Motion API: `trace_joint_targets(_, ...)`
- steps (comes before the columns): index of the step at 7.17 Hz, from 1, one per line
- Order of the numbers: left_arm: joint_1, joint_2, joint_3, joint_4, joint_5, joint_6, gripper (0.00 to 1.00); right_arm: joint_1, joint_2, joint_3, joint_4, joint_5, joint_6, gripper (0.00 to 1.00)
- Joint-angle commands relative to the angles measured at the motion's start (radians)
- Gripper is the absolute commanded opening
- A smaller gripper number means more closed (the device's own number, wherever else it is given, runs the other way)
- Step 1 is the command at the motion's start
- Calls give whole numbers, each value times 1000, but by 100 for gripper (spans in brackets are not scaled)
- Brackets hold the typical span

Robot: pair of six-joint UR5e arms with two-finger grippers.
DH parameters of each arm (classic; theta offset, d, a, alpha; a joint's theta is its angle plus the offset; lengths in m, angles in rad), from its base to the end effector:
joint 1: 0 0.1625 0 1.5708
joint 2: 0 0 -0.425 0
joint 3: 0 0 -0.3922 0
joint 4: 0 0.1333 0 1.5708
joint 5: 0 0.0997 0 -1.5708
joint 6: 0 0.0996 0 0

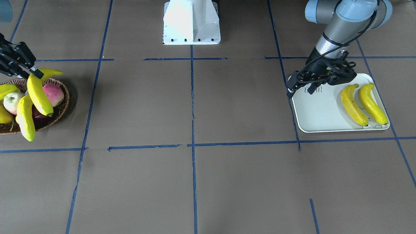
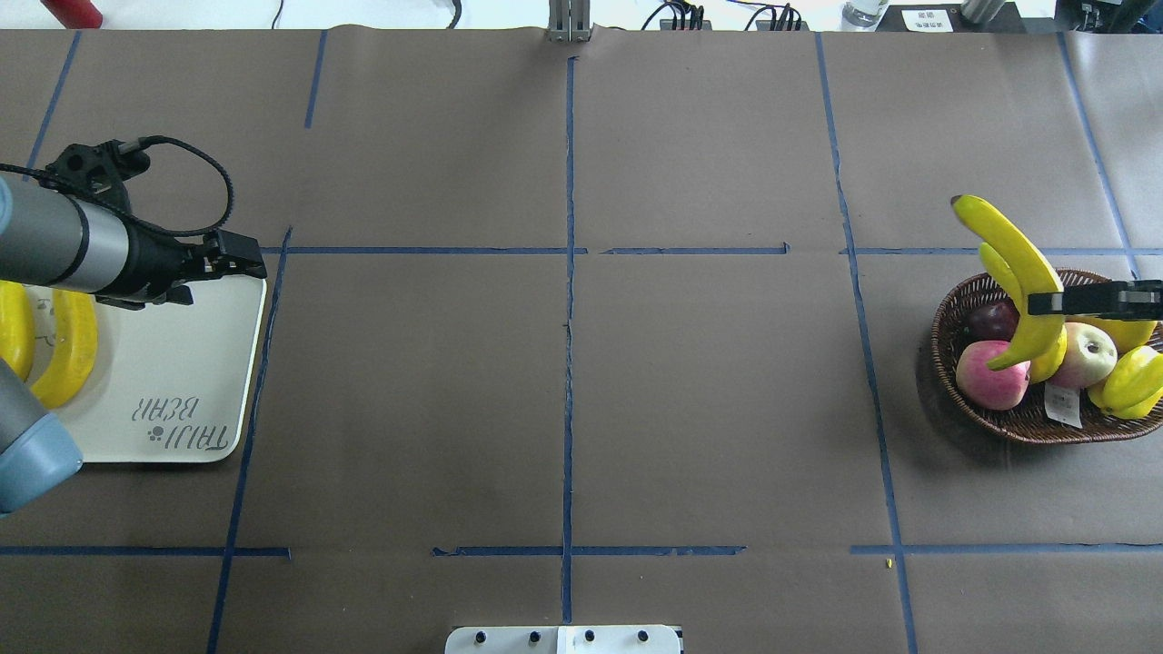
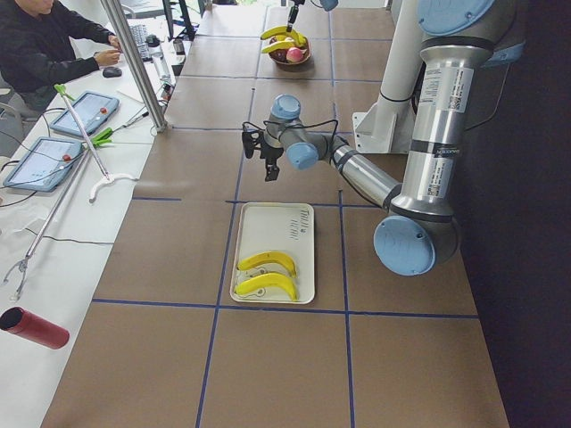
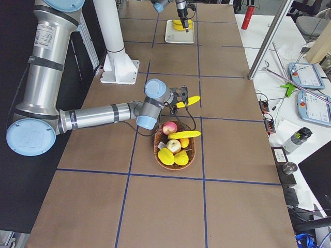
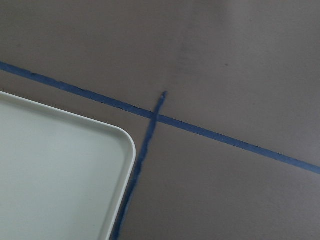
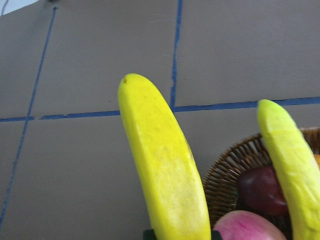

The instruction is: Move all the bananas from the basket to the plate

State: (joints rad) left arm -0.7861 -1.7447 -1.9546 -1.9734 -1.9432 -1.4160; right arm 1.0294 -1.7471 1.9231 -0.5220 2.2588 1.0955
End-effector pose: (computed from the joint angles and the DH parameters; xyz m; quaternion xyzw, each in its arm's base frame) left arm 0.3125 -0.4503 0.3450 0.0594 0.4790 -0.1893 0.8551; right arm -0.1553 -0.3941 0.4445 0.1683 -0.5837 0.0242 0.7940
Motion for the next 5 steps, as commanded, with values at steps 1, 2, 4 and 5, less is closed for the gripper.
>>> trace_joint_targets(1, 49, -161, -10, -12, -3, -183, 99, -105, 210, 1, -109, -39, 96, 3)
trace_joint_targets(2, 82, -236, -15, -13, -2, -272, 99, -164, 300, 8, -194, -121, 127, 3)
trace_joint_targets(4, 117, -341, -7, -63, 0, -438, 99, -332, 487, 13, -371, -322, 182, 2)
trace_joint_targets(5, 122, -369, 3, -67, 1, -458, 99, -421, 585, 13, -469, -457, 222, 2)
